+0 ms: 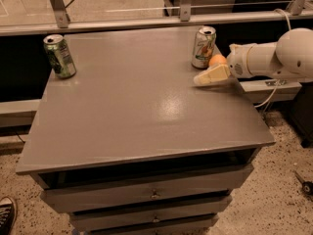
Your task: Move orange near 7up can
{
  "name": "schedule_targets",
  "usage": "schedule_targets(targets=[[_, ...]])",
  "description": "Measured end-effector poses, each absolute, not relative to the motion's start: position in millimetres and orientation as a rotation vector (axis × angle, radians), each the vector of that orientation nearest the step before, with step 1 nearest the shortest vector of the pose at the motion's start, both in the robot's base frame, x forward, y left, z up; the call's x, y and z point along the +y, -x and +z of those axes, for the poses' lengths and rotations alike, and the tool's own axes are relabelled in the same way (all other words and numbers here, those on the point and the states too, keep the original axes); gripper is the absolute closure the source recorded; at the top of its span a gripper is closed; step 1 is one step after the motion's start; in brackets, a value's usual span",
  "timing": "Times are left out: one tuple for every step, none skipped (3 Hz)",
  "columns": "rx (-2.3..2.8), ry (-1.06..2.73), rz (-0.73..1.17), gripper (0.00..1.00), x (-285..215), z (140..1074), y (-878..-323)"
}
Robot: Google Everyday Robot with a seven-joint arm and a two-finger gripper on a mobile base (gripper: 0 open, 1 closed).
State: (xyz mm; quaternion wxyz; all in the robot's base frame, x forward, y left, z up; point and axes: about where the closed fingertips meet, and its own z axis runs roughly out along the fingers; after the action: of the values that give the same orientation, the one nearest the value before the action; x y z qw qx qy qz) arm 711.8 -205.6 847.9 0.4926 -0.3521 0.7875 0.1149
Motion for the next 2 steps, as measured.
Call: schedule_targets(targets=[[1.905,0.883,0.286,0.0,-203,859,-699],[1.869,0.967,0.304,0.0,-201,888,-661]])
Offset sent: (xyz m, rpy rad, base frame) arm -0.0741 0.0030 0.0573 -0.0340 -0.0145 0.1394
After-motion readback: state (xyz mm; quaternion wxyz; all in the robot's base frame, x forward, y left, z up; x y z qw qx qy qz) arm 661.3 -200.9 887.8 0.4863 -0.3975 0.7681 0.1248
